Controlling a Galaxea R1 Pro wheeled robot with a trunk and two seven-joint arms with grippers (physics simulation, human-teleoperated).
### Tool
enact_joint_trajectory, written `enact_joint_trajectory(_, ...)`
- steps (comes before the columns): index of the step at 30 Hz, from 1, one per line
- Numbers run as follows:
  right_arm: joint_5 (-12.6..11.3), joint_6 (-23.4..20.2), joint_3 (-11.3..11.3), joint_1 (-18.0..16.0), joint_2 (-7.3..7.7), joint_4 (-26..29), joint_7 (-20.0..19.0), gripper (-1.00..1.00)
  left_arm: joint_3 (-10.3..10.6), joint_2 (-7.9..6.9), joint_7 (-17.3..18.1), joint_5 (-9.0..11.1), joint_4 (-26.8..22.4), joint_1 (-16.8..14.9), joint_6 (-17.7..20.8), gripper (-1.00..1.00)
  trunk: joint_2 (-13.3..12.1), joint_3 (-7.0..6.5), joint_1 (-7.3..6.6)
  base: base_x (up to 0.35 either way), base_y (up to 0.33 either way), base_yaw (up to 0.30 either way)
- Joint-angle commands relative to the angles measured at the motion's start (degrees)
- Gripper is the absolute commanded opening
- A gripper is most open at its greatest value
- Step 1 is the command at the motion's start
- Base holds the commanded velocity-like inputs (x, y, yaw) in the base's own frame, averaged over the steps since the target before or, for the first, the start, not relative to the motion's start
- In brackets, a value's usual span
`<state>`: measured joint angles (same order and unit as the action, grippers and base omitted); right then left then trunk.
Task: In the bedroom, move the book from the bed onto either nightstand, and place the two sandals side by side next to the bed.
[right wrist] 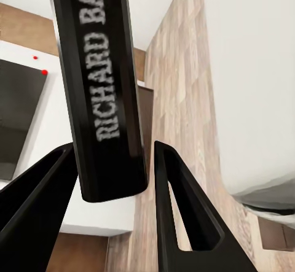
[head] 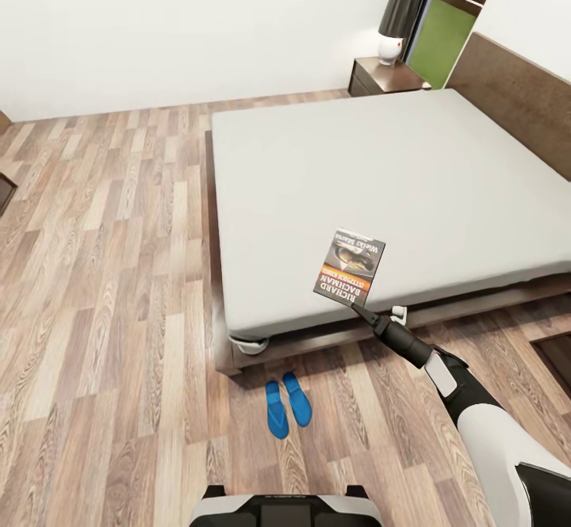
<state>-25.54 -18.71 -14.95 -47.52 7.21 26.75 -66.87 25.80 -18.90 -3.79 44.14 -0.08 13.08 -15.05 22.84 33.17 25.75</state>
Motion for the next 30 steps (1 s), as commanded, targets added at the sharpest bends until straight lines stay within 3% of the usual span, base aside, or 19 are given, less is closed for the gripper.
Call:
enact_joint_trajectory(1, -0.21, -0.54, -0.08, -0.03, 0.00, -0.03, -0.12, -1.00, 0.48, 0.00, -0.25, 0.15, -0.01, 0.01, -0.17, 1.00, 0.08, -0.03, 0.04, 0.000, 0.000, 0.000)
enact_joint_trajectory(30, -0.21, 1.10, -0.01, -0.03, 0.01, -1.17, -0.11, -1.00, 0.48, 0.08, -0.25, 0.07, 0.08, 0.02, -0.15, 1.00, 0.08, -2.70, 0.04, 0.000, 0.000, 0.000)
